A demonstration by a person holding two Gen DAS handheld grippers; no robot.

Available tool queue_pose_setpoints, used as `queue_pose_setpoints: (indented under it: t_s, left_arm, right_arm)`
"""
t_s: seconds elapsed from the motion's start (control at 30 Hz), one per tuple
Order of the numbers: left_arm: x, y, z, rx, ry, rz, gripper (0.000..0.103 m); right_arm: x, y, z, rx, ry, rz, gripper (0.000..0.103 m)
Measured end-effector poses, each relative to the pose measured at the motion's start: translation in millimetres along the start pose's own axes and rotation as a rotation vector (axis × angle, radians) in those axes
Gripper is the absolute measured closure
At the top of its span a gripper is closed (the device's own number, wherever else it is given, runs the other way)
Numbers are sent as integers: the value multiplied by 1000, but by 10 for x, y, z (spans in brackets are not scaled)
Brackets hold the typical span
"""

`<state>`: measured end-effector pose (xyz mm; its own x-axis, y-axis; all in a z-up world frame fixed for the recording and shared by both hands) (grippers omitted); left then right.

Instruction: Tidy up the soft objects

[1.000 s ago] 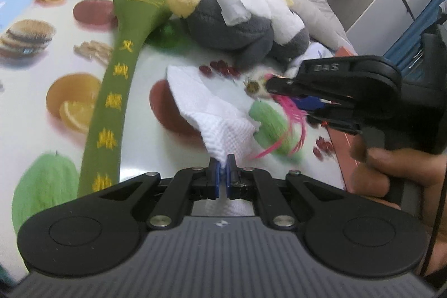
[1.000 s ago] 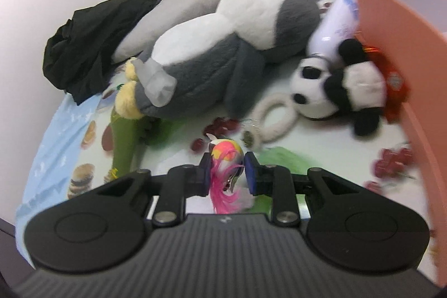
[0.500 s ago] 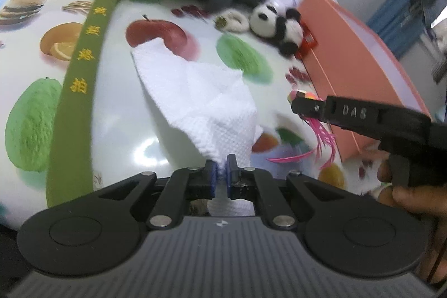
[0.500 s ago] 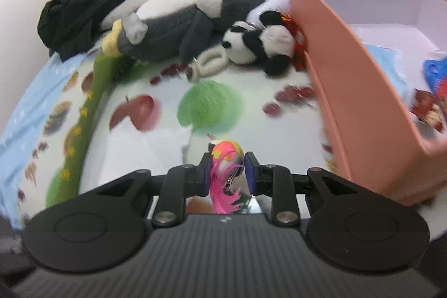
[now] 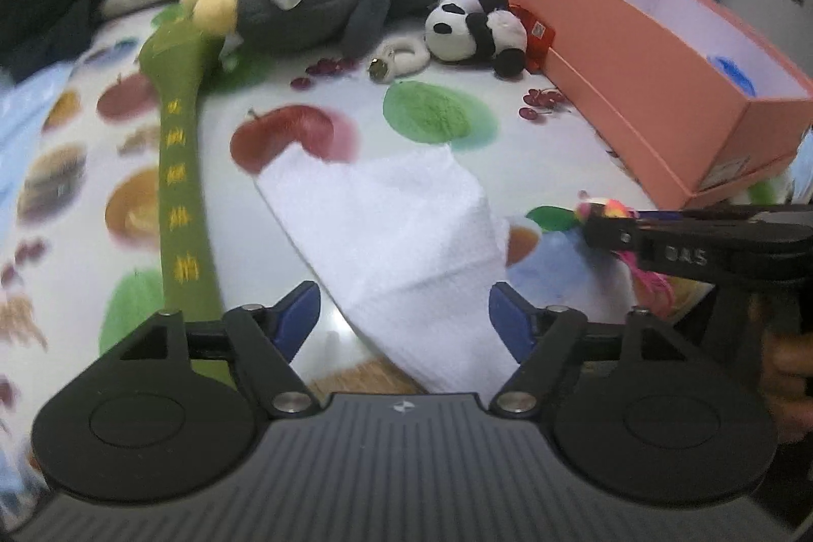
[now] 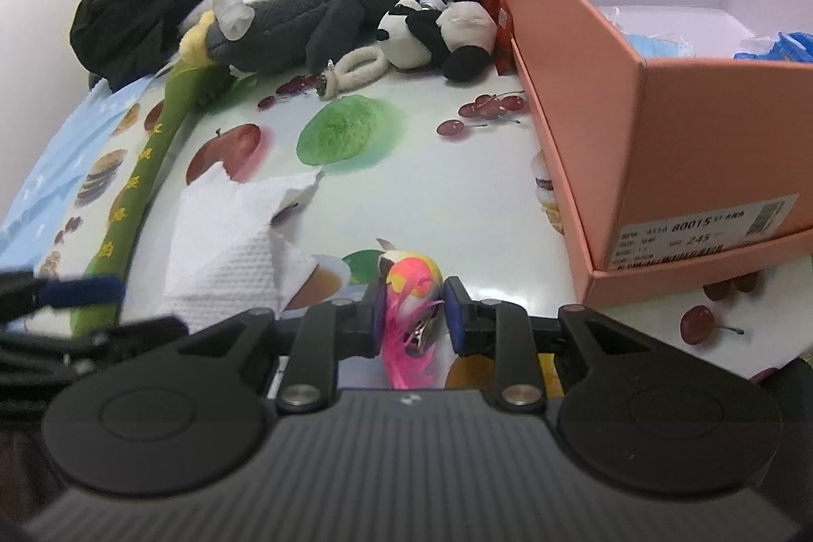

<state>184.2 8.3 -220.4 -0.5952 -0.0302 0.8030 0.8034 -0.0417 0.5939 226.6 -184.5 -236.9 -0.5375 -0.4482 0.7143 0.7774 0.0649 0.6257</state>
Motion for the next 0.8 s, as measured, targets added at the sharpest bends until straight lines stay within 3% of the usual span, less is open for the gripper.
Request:
queue_pose_setpoints:
  t_s: [0.27, 0.53, 0.6, 0.8]
  left_arm:
    - [-373, 109, -73, -111, 31, 19, 25]
    - [-489, 98, -43, -76, 16, 22, 25]
    - [-497, 103, -48, -65, 10, 26, 29]
    - [-469, 104, -103, -45, -16, 31, 54]
  right_arm:
    - [-1, 0, 45, 11, 21, -9, 75]
    - [41, 30, 67, 23, 26, -26, 75]
    - [36, 20, 66, 20, 33, -23, 75]
    - [31, 2, 91, 19, 51, -17, 75]
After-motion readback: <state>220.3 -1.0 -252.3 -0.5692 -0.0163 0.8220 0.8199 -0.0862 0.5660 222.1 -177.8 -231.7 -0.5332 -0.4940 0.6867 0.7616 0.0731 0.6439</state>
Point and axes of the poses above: each gripper's, at about its wrist camera, not at the fingertips, and x roughly against the way its jaws point, z to its left, y to its top, the point moved 2 cm from there along -x, roughly the way its jaws point, and after that the axes turned 6 degrees about y, right-handed, at the moved point
